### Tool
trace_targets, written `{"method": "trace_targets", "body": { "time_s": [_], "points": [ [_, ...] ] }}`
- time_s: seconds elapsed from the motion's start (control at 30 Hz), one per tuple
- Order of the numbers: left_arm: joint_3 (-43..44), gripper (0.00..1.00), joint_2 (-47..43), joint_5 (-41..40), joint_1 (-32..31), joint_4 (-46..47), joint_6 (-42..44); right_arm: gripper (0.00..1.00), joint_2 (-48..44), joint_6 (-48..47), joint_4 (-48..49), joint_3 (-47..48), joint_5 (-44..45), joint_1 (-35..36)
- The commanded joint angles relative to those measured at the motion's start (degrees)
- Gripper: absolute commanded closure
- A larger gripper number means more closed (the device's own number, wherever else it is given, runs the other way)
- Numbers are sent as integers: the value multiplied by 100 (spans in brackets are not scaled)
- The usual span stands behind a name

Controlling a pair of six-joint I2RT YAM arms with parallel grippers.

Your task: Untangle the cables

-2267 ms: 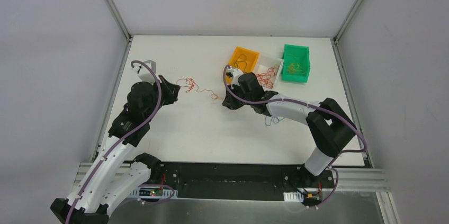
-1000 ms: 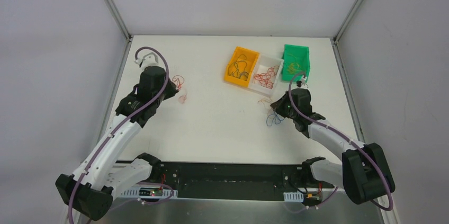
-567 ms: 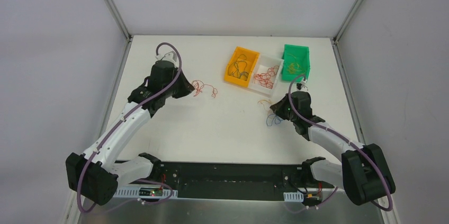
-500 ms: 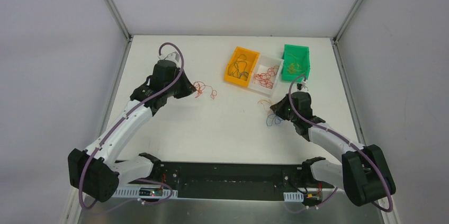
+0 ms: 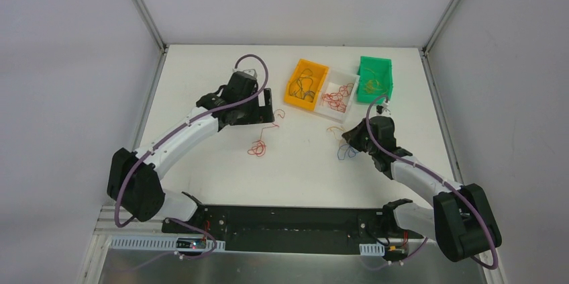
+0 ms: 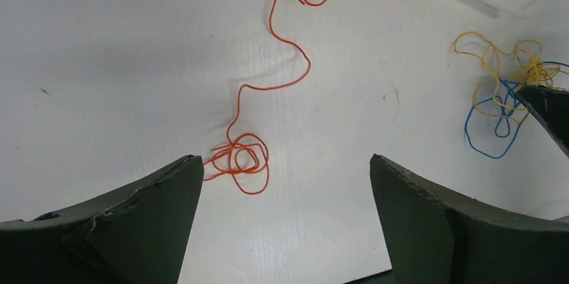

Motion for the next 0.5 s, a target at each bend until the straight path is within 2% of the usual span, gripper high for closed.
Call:
{"method": "trace_targets", "body": {
  "time_s": [0.0,0.27,0.47],
  "points": [
    [457,1,469,-849,-152,-539,229,98,-62,17,300,-35,-93,-23],
    [735,1,1489,-636,-467,-858,484,97,-37,17,330,-31,-107,-23],
    [542,3,1749,-293,-611,-1066,614,97,-54,14,343,-43,-106,-24]
  ]
}}
